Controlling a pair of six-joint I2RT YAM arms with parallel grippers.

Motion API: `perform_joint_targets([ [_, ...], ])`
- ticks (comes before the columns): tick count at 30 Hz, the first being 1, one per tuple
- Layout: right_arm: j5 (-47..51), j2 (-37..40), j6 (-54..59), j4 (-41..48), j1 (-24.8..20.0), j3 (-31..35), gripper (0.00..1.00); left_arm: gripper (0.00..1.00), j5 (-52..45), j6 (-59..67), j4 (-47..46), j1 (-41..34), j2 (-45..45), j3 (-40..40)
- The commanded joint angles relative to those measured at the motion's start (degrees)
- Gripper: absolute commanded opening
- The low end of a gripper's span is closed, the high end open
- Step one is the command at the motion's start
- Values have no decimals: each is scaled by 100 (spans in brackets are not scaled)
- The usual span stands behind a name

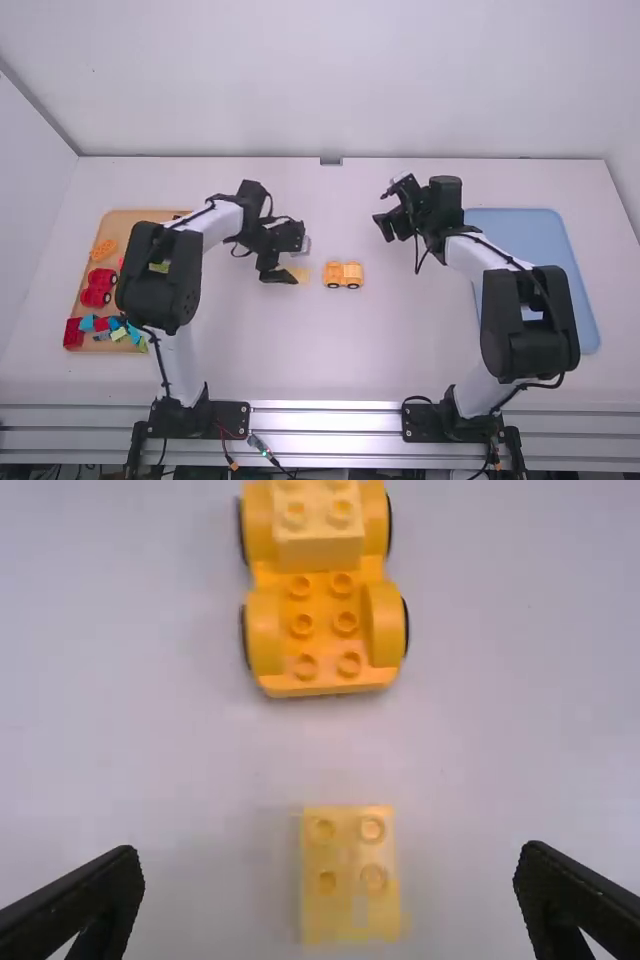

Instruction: Assemble lego blocks to make yellow taxi

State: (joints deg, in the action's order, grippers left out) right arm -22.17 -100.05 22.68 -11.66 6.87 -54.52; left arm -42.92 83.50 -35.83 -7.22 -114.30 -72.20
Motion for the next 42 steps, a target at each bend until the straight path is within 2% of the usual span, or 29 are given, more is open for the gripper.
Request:
perform_joint_targets([
  [1, -50, 2, -13, 17, 44, -22, 99, 99, -1672, 455, 188, 332, 26, 380],
  [5, -52, 4, -15, 22, 70, -22, 99, 99, -2227, 116, 1019, 608, -59, 957],
  [12, -50, 2, -15, 85, 68, -20, 99, 99, -2299, -791, 2527, 579, -286, 1554],
  [23, -50, 4, -15, 374, 68, -20, 99, 100, -2179, -566, 2538, 533, -1141, 1353],
  [24, -48, 4, -13, 417, 70, -20, 99, 94, -2170, -385, 2535, 538, -1213, 1318],
  [27, -50, 4, -15, 448, 68, -20, 99, 89, -2151, 2, 2516, 538, -1226, 1346],
  [28, -48, 2, -15, 455, 70, -20, 99, 84, -2157, 96, 2533, 535, -1224, 1364],
  [29, -50, 4, -11, 459, 68, -20, 99, 77, -2157, 98, 2555, 535, -1224, 1366],
  [30, -50, 2, -11, 461, 68, -20, 99, 64, -2146, 55, 2559, 535, -1224, 1366],
  [32, -48, 4, -11, 444, 68, -20, 99, 56, -2081, 37, 2562, 533, -1224, 1366],
  [39, -48, 4, -20, 402, 68, -22, 99, 48, -1899, 37, 2566, 531, -1224, 1366],
  [40, -50, 2, -15, 404, 70, -22, 99, 43, -1906, 37, 2597, 546, -1224, 1366],
  [42, -48, 2, -17, 398, 68, -22, 99, 39, -1906, 37, 2632, 564, -1224, 1366],
])
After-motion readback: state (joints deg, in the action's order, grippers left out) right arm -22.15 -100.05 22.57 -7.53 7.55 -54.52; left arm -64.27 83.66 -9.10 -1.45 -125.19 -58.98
